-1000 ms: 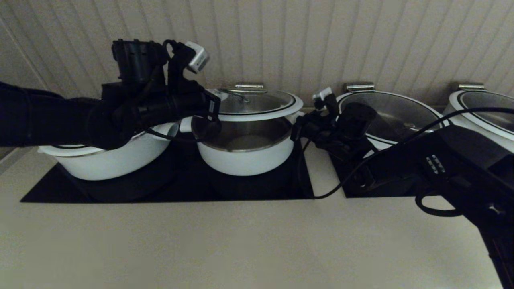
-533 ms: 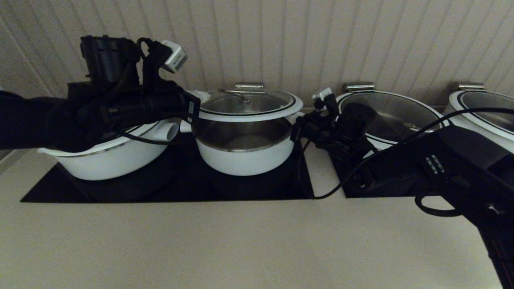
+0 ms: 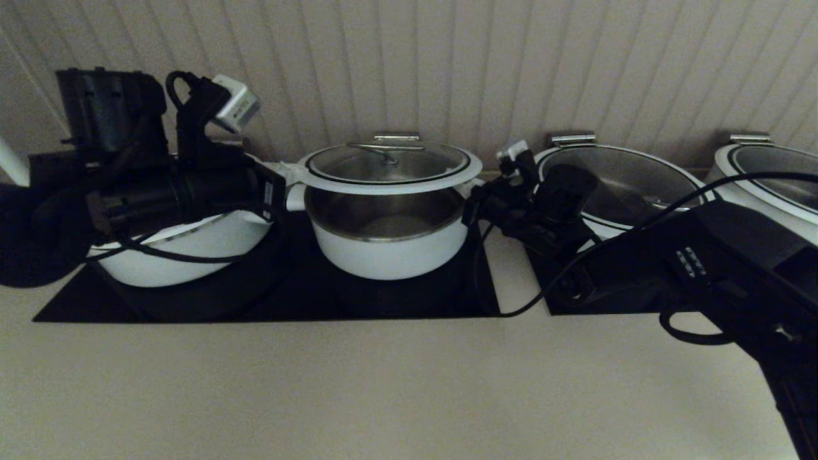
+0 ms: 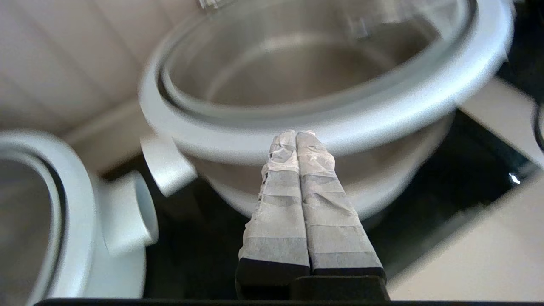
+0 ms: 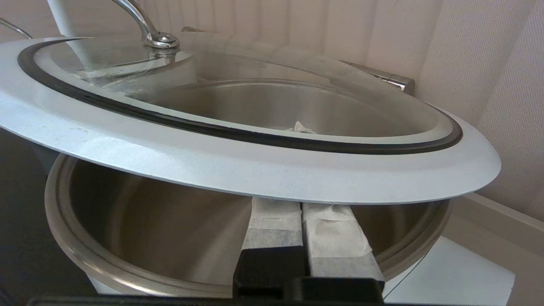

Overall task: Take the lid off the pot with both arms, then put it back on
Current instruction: Hold the pot lid with the right arm, then open the pot lid completely

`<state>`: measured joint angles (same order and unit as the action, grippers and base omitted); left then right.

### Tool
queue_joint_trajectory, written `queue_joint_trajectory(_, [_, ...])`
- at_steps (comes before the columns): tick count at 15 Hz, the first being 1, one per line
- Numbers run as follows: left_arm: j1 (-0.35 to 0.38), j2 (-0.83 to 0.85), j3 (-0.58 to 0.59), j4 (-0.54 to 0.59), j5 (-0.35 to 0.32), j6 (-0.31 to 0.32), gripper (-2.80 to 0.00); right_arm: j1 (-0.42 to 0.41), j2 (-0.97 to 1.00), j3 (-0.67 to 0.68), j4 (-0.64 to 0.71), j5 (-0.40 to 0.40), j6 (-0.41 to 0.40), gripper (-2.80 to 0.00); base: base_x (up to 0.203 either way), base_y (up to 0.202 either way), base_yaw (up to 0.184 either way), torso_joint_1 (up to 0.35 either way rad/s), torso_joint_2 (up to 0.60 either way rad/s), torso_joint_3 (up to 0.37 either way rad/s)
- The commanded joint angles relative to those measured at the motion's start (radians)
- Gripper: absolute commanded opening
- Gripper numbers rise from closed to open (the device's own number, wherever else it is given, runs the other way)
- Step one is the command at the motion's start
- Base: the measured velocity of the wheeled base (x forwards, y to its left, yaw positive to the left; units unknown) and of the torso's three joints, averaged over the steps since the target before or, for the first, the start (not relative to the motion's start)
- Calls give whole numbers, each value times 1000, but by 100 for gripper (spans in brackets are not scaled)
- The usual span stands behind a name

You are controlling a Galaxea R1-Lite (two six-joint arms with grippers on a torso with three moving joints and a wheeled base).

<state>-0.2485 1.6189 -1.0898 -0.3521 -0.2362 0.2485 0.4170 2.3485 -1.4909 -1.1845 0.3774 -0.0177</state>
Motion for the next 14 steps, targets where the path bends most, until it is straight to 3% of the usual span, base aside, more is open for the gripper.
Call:
queue_joint_trajectory(1, [-2, -88, 111, -7, -2, 1, -280, 0, -2, 0, -7, 1, -1, -280, 0, 0, 0, 0, 0, 0])
queue_joint_trajectory(6, [-8, -133, 258, -23, -3, 5, -280, 0, -3, -3, -6, 1, -1, -280, 0, 0, 0, 0, 0, 0])
queue_joint_trajectory(12, [-76, 11, 293, -302, 43, 5, -280, -3, -8, -3, -10, 1, -1, -280, 0, 0, 0, 0, 0, 0])
queue_joint_trajectory(14, [-89, 38, 286, -324, 49, 5, -280, -5, -8, -3, -9, 1, -1, -280, 0, 0, 0, 0, 0, 0])
